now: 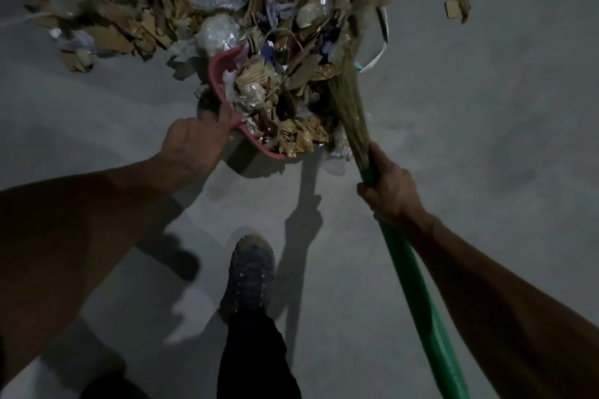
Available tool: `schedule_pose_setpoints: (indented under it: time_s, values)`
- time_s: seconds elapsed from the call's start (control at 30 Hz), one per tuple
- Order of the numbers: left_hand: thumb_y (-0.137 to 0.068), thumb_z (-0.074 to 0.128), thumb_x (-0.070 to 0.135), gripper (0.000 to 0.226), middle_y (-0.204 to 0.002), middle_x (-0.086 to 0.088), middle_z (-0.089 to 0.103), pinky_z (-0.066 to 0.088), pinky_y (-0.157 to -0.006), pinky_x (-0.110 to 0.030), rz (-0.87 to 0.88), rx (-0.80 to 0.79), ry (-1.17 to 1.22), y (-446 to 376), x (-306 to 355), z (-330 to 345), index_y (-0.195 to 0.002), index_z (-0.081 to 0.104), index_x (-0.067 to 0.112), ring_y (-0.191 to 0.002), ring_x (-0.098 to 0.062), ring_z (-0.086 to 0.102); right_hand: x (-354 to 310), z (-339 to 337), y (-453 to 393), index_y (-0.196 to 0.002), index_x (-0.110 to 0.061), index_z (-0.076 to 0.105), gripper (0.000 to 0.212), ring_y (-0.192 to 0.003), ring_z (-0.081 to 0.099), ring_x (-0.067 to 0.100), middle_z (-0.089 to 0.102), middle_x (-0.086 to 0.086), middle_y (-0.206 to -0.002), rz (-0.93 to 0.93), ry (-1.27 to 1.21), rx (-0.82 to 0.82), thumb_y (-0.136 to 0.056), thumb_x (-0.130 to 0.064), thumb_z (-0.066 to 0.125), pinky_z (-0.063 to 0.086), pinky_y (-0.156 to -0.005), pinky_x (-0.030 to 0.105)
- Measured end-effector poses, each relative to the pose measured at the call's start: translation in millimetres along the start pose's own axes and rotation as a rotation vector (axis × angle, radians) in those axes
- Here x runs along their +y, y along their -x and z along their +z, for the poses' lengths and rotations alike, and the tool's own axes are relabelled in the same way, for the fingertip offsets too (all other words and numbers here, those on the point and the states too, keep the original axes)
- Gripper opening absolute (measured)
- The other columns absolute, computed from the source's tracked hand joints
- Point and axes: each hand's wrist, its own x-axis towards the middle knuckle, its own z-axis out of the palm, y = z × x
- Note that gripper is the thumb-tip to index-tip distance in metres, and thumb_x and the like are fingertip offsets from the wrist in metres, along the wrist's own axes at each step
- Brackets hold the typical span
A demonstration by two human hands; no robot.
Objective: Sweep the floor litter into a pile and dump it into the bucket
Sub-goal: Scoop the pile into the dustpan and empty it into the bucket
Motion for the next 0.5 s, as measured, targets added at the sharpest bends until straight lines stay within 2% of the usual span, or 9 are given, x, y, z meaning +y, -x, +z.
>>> schedule_pose_setpoints:
  time_s: [0.1, 0.2, 0.3, 0.4, 0.5]
  values:
    - [-0.101, 0.047, 0.032, 0.056, -0.096, -0.014, 0.06, 0.037, -0.059, -0.034, -0.024, -0.054, -0.033, -2, 4, -4, -0.145, 0.02, 0.012, -0.065, -0.023, 0.047, -4, 12, 10, -0.151, -0.024, 0.027, 0.074, -0.072, 0.061, 0.021, 0.058, 0.005, -0.108, -0.031, 0.008, -0.001, -0.087, -0.003, 0.058, 0.057, -0.064, 0.033]
    - [-0.101, 0.042, 0.038, 0.057, -0.099, -0.015, 0.059, 0.037, -0.06, -0.034, -0.041, -0.072, 0.008, 0, 3, -6, -0.146, 0.017, 0.013, -0.067, -0.023, 0.047, -6, 12, 12, -0.15, -0.024, 0.029, 0.073, -0.068, 0.06, 0.02, 0.061, 0.007, -0.103, -0.056, 0.027, 0.02, -0.087, -0.004, 0.058, 0.055, -0.061, 0.031]
    - [-0.1, 0.042, 0.038, 0.046, -0.102, -0.016, 0.059, 0.035, -0.059, -0.034, -0.04, -0.016, 0.024, 9, 0, -2, -0.133, 0.034, 0.007, -0.067, -0.026, 0.051, -3, 4, 17, -0.149, -0.026, 0.031, 0.069, -0.066, 0.059, 0.017, 0.061, 0.005, -0.103, -0.057, 0.025, 0.004, -0.088, -0.006, 0.058, 0.053, -0.056, 0.027]
    - [-0.1, 0.044, 0.036, 0.037, -0.105, -0.019, 0.06, 0.038, -0.062, -0.035, -0.077, -0.008, 0.095, 13, -1, 1, -0.117, 0.042, 0.003, -0.078, -0.035, 0.061, 4, -13, 9, -0.148, -0.032, 0.033, 0.071, -0.065, 0.061, 0.019, 0.057, 0.0, -0.106, 0.031, 0.004, 0.086, -0.088, -0.006, 0.059, 0.055, -0.054, 0.026]
    - [-0.101, 0.043, 0.038, 0.038, -0.101, -0.019, 0.059, 0.037, -0.065, -0.035, -0.112, -0.007, 0.135, 10, 1, 2, -0.116, 0.043, 0.003, -0.08, -0.036, 0.061, 11, -35, -25, -0.145, -0.031, 0.038, 0.067, -0.061, 0.06, 0.017, 0.057, 0.002, -0.112, 0.163, -0.016, 0.141, -0.088, -0.003, 0.059, 0.045, -0.037, 0.014]
